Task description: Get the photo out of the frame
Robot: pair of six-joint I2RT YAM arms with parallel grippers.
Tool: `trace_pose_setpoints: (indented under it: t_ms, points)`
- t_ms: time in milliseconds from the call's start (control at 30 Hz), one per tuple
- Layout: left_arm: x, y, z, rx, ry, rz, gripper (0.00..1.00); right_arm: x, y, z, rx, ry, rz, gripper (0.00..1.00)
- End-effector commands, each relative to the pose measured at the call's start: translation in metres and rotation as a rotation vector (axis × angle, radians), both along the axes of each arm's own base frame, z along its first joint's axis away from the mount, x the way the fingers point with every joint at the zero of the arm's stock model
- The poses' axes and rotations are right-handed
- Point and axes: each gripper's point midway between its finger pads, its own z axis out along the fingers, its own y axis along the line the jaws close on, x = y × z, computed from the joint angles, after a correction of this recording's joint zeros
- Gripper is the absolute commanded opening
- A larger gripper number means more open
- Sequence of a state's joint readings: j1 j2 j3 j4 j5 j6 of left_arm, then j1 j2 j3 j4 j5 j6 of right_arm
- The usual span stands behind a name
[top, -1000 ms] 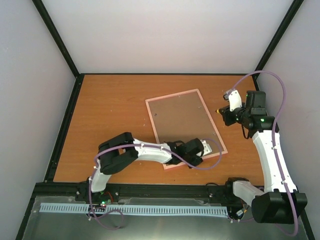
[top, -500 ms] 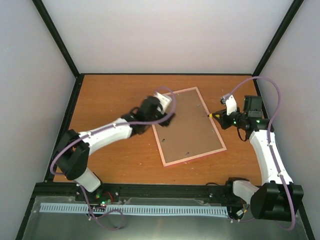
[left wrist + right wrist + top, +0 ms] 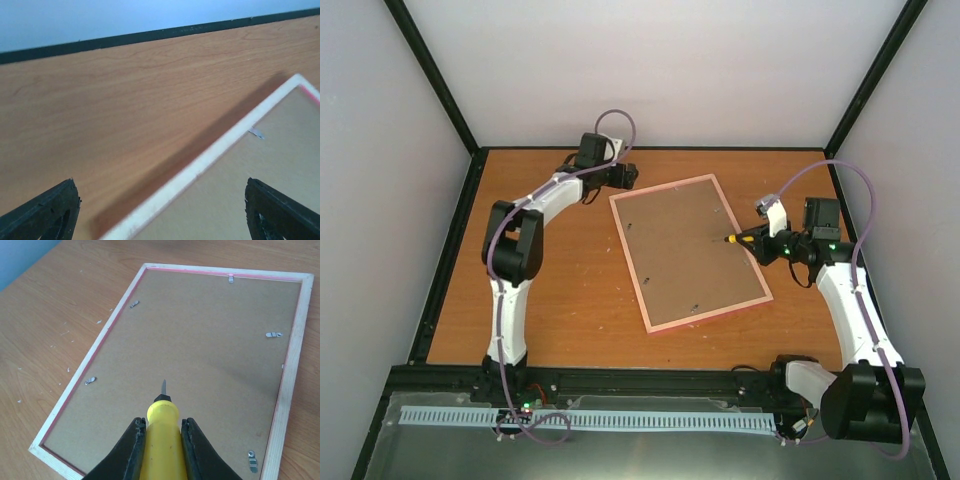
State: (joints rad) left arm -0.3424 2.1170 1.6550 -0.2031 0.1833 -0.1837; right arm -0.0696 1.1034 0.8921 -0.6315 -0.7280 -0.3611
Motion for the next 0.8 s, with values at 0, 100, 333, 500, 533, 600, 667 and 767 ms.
trace_pose_setpoints:
  t_ms: [0,100,333,500,533,600,667,767]
  points:
    - [0.027,0.001,-0.016,0.137,-0.018,-0.083,0.89,-0.004,0.006,0.014,0.027,-0.058,0.039,0.03]
    - [0.04,0.007,-0.031,0.139,-0.015,-0.111,0.9,-0.006,0.006,0.012,0.025,-0.066,0.034,0.03]
    - [0.04,0.003,-0.068,0.069,0.075,-0.222,0.9,-0.002,0.005,0.006,0.022,-0.036,0.037,0.03]
    - [0.022,-0.001,-0.078,0.043,0.176,-0.258,0.89,-0.004,0.004,0.008,0.009,-0.051,0.035,0.03]
    - [0.017,0.0,-0.08,0.044,0.195,-0.256,0.89,-0.004,0.004,0.008,0.008,-0.055,0.034,0.03]
    - [0.011,0.003,-0.084,0.046,0.22,-0.247,0.88,-0.004,0.005,0.006,0.015,-0.043,0.037,0.03]
    - [0.004,0.005,-0.091,0.046,0.239,-0.242,0.87,-0.002,0.006,0.003,0.023,-0.026,0.043,0.03]
    - [-0.005,0.001,-0.093,0.017,0.243,-0.268,0.84,-0.001,0.006,-0.001,0.028,-0.009,0.044,0.03]
